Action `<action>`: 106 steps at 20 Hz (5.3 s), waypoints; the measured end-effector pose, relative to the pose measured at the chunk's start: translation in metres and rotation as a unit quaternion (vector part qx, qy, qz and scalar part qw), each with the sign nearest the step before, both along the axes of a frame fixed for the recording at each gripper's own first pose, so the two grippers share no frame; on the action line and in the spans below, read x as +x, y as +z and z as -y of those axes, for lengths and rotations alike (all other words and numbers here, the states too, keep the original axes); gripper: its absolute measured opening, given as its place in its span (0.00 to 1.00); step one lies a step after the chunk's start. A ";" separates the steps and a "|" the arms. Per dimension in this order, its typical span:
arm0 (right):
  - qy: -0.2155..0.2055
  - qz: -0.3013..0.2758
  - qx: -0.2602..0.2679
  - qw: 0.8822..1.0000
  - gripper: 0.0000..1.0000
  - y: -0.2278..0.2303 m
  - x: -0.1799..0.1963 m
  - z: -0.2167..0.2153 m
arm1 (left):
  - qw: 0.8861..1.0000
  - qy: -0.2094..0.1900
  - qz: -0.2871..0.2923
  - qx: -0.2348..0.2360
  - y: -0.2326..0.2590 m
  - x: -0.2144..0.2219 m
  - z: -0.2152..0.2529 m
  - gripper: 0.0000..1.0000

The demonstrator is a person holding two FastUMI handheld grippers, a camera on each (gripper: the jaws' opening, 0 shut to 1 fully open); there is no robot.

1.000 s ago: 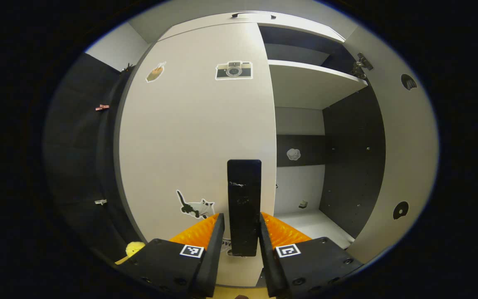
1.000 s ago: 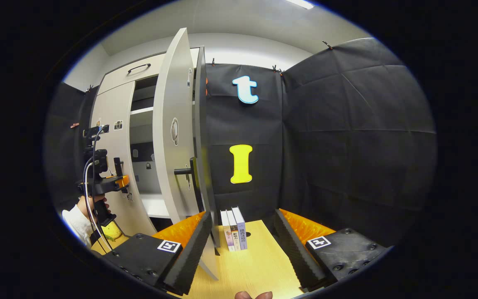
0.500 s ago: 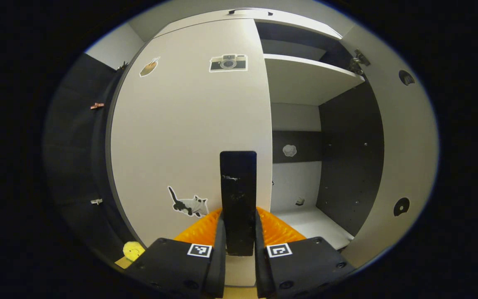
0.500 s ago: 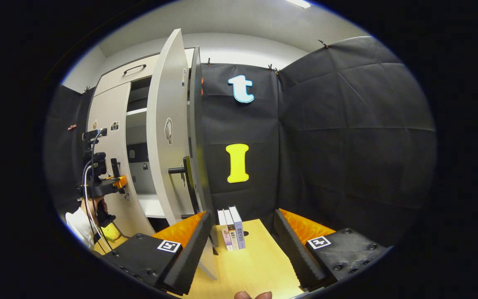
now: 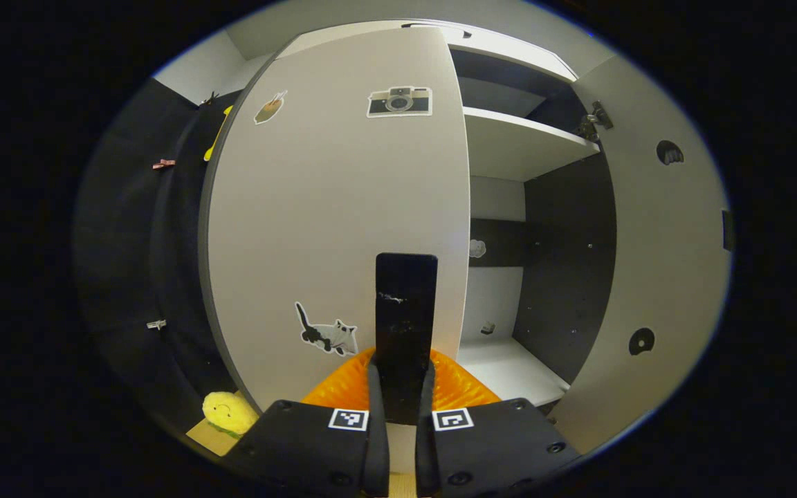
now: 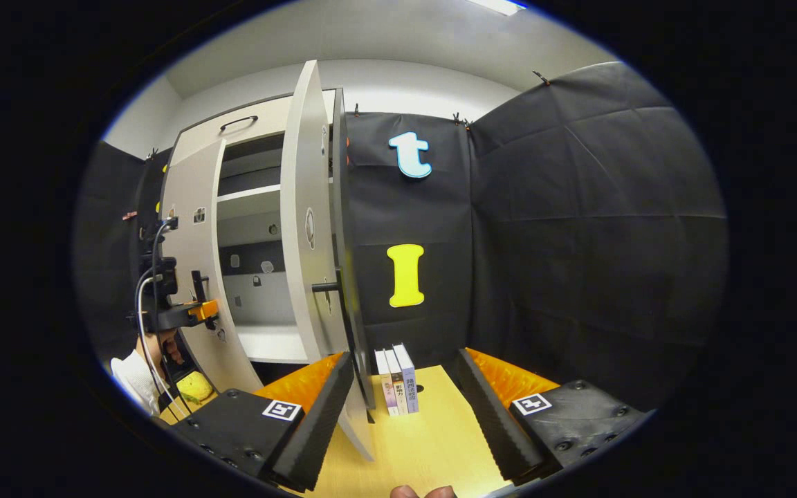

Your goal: Open the right door of the double-door shoe cabinet with the right hand, and open the left door with the left hand.

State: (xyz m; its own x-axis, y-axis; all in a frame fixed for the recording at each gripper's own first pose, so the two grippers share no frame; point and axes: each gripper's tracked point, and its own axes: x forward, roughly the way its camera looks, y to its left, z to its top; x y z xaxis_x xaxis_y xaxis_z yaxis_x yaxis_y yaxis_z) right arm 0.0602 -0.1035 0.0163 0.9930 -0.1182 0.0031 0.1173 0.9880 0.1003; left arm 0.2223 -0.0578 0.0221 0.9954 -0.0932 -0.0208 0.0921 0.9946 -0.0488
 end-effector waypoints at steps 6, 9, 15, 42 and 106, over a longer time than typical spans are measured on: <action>0.017 0.006 0.004 1.000 0.95 0.000 -0.004 -0.020 | 1.000 -0.015 -0.004 -0.007 -0.002 -0.054 -0.033 0.19; 0.029 0.010 0.005 1.000 0.94 0.002 -0.006 -0.033 | 1.000 -0.017 -0.004 -0.009 -0.007 -0.069 -0.049 0.19; 0.052 0.011 0.000 0.999 0.95 0.001 -0.003 -0.053 | 1.000 -0.017 -0.002 -0.014 -0.009 -0.101 -0.083 0.21; 0.124 -0.010 -0.024 0.992 0.95 -0.016 -0.004 -0.114 | 0.999 0.006 -0.014 -0.032 -0.015 -0.124 -0.230 0.05; 0.139 0.011 -0.013 0.990 0.94 -0.004 -0.009 -0.113 | 0.999 0.008 0.042 0.013 0.004 -0.257 -0.089 0.96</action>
